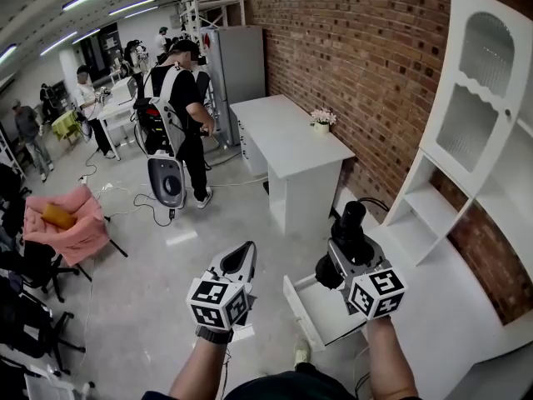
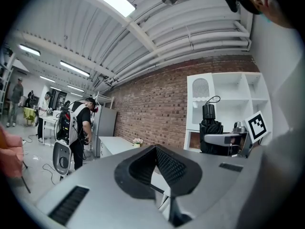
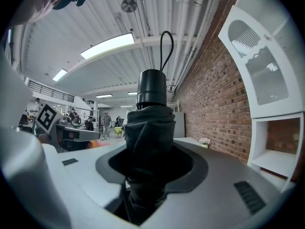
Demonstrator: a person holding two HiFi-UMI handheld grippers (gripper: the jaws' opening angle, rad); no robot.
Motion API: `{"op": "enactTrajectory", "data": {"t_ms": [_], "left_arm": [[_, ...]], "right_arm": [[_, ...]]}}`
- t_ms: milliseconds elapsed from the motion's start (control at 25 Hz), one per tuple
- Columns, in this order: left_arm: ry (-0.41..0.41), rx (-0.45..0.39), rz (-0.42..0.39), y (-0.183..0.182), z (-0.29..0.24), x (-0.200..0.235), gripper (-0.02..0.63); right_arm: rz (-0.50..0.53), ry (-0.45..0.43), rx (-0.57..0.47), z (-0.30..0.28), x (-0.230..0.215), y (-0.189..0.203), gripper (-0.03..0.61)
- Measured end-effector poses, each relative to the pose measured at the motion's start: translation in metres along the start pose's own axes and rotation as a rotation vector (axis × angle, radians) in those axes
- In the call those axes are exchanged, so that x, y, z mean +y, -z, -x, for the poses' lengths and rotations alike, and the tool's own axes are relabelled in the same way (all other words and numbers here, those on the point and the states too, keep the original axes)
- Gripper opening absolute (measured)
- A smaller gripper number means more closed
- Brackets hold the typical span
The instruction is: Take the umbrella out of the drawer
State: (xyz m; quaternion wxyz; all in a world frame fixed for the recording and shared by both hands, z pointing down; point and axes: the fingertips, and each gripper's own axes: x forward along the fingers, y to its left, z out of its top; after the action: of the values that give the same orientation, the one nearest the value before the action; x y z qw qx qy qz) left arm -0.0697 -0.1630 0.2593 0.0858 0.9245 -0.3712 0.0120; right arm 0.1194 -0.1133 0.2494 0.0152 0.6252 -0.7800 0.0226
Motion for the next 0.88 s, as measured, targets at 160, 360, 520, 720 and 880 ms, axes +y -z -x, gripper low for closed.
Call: {"op": "enactTrajectory", "data": {"t_ms": [160, 360, 520, 720, 880], "left_arm": [[-0.003, -0.019, -0.005, -0.008, 0.002, 0.001, 0.006], [-0.016, -0.016, -0.006, -0.007, 0.006, 0.007, 0.006], [-0.025, -0.018, -0.013, -0.007, 0.008, 0.014, 0.006], [-0.028, -0.021, -0.019, -0.008, 0.009, 0.017, 0.006], [-0.028, -0.028, -0.025, -0.011, 0.011, 0.018, 0.006]], "right_arm": [[0.011, -0.006, -0.005, -0.001, 0.005, -0.003, 0.175], [0.006, -0.019, 0.005, -0.007, 0.013, 0.002, 0.175], [0.007, -0.024, -0.001, -0.011, 0.018, 0.002, 0.175], [0.006, -0.029, -0.009, -0.015, 0.02, 0.001, 0.175], [0.011, -0.032, -0.017, -0.016, 0.023, -0.002, 0.175]]}}
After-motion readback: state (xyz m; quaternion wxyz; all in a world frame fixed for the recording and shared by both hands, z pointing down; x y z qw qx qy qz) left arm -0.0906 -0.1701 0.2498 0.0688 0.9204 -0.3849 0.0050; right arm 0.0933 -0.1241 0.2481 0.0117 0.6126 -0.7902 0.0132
